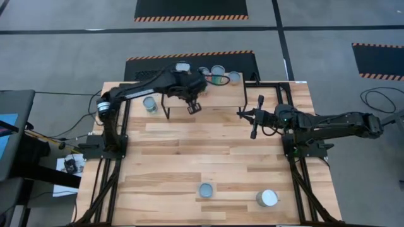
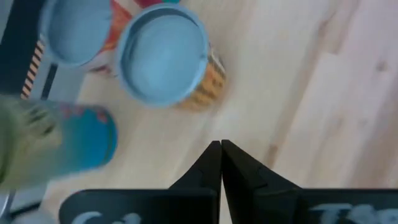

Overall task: Pick and place cans onto a shelf
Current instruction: Put the canned mixed vegetables on the shelf

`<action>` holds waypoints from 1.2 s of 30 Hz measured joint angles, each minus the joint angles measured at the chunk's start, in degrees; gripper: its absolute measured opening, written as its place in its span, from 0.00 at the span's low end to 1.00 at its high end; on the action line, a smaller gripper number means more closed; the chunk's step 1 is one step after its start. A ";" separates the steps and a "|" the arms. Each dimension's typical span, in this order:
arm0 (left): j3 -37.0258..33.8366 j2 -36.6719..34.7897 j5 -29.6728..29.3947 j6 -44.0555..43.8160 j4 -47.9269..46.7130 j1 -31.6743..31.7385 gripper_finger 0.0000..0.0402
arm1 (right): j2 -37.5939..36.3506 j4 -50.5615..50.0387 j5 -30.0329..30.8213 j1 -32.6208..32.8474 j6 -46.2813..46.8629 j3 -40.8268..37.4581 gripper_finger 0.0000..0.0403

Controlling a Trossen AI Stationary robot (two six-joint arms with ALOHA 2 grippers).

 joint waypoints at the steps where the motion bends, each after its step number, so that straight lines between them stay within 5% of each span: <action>1: -0.03 -1.60 -0.26 -0.88 -1.51 -0.63 0.00 | 0.00 -0.04 0.00 0.00 -0.01 0.00 0.03; 7: -6.56 -14.03 -4.21 -7.04 -5.28 -6.19 0.00 | 0.02 -0.96 0.00 0.00 -0.06 0.00 0.04; 16: -37.45 -38.61 -5.58 -16.63 -3.85 -9.57 0.00 | 0.00 -1.51 -0.02 0.04 0.05 0.00 0.03; 25: -54.61 -53.61 -1.57 0.42 1.30 1.16 0.00 | 0.00 0.59 -0.02 0.02 0.07 0.00 0.03; 32: -62.94 -54.48 2.21 20.11 14.47 6.65 0.01 | 0.00 0.45 -0.02 0.02 0.09 0.00 0.04; 36: -66.90 -53.21 2.23 22.01 18.79 7.87 0.05 | 0.00 -0.09 -0.02 0.02 0.15 0.00 0.03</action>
